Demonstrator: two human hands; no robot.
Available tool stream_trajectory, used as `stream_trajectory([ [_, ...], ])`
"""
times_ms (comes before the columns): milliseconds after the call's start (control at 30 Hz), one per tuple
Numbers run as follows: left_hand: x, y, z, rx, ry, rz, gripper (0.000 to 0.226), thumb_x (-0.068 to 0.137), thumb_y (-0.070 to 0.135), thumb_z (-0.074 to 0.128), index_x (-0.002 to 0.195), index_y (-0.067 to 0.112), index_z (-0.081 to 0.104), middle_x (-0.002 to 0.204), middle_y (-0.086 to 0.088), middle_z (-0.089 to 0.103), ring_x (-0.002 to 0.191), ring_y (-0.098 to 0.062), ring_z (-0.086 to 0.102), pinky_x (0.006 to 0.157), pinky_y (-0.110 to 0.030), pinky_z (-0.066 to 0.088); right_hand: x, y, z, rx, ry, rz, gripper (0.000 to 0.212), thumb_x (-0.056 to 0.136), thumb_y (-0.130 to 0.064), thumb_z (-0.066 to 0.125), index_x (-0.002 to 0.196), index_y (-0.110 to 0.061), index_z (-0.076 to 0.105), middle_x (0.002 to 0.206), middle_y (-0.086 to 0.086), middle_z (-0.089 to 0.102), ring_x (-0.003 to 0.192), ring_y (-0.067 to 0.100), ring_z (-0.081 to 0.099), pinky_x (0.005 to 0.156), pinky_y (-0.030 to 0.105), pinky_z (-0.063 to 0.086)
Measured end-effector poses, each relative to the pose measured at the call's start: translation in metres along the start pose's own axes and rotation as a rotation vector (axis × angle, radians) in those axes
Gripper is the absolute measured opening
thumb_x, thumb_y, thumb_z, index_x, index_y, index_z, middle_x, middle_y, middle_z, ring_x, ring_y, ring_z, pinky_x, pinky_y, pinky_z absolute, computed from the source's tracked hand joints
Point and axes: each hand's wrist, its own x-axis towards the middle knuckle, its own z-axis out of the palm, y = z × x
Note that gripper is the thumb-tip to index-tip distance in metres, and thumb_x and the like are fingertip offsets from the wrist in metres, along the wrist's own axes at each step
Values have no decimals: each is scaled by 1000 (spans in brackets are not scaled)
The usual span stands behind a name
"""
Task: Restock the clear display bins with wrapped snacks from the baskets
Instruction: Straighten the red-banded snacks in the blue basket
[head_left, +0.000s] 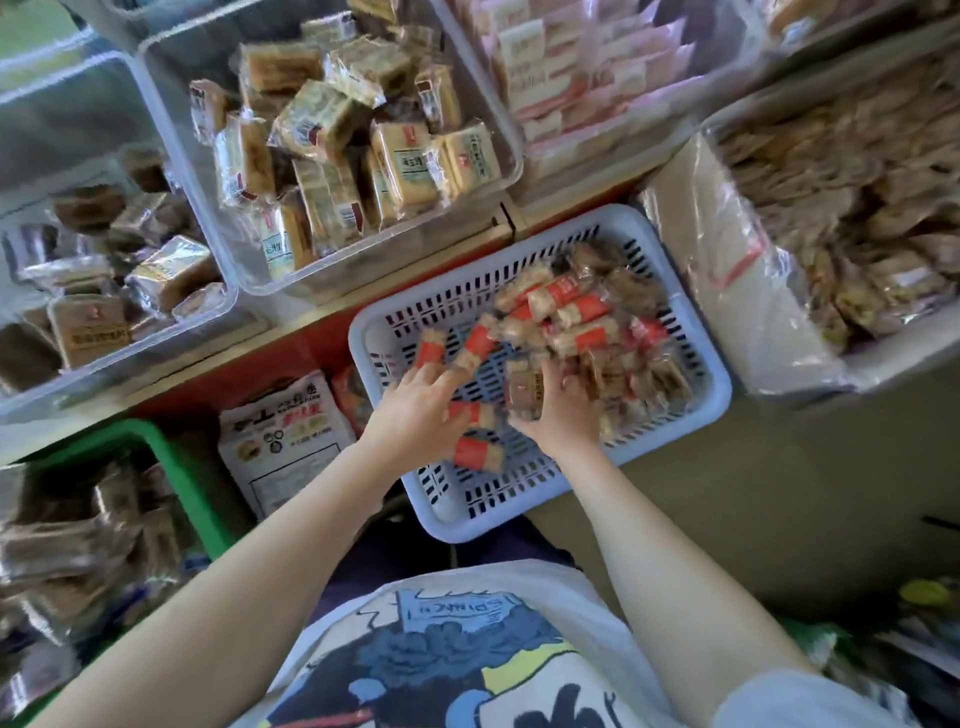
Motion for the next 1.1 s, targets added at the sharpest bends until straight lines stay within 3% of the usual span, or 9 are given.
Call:
stream_trajectory([
  [133,5,-6,2,-13,3,-5,49,99,35,48,147,27,37,144,-6,41,133,-29,39,106,-44,37,15,-12,3,109,18,12,72,95,-13,61,153,-29,21,147,12,41,105,29,59,67,38,52],
  [200,5,-12,5,-10,16,3,51,98,33,51,146,25,38,142,-8,43,130,-32,41,103,-46,40,15,-19,-5,197,14,-25,62,92,-18,67,145,-23,35,136,6,52,102,25,62,73,38,53],
  [333,2,-20,-1,-6,148,38,64,91,26,61,149,19,35,148,-6,39,126,-35,44,94,-46,46,-7,-43,-42,272,26,-197,75,87,-29,76,149,-23,36,143,1,49,125,23,53,96,39,51],
  [533,-19,-38,-52,-24,439,103,67,81,31,75,140,13,48,134,-6,57,123,-30,50,95,-51,49,-47,-111,-107,306,121,-588,62,84,-17,77,137,-26,47,128,-2,55,115,20,55,87,36,47],
  [667,-54,-62,-89,-99,734,-42,64,82,38,73,137,11,51,125,-7,63,117,-25,53,95,-40,48,-57,-162,-132,285,273,-771,84,85,-8,72,152,-33,28,140,0,48,128,20,42,103,34,38],
  [833,-81,-102,-115,-297,1019,-247,69,90,33,67,148,26,32,129,-13,57,112,-29,56,74,-36,48,-41,-209,-130,84,494,-808,72,94,-27,61,155,-25,23,155,3,35,145,24,29,119,49,25],
  [900,-81,-123,-126,-269,1025,-336,64,95,32,61,150,32,29,128,-16,50,109,-34,54,69,-39,50,-35,-218,-118,-65,458,-759,70,94,-30,58,155,-22,24,159,7,29,149,27,22,122,50,17],
  [967,-77,-141,-132,-263,932,-490,58,98,32,53,151,35,29,137,-18,40,119,-38,47,77,-44,49,-32,-218,-108,-165,469,-736,67,95,-29,57,155,-21,27,162,10,21,151,29,15,123,49,7],
  [1100,-73,-156,-135,-33,492,-612,63,95,57,42,151,30,31,157,-16,25,141,-36,29,108,-51,32,-34,-207,-103,-173,484,-797,64,95,-20,55,154,-22,30,165,9,16,153,27,9,123,44,-2],
])
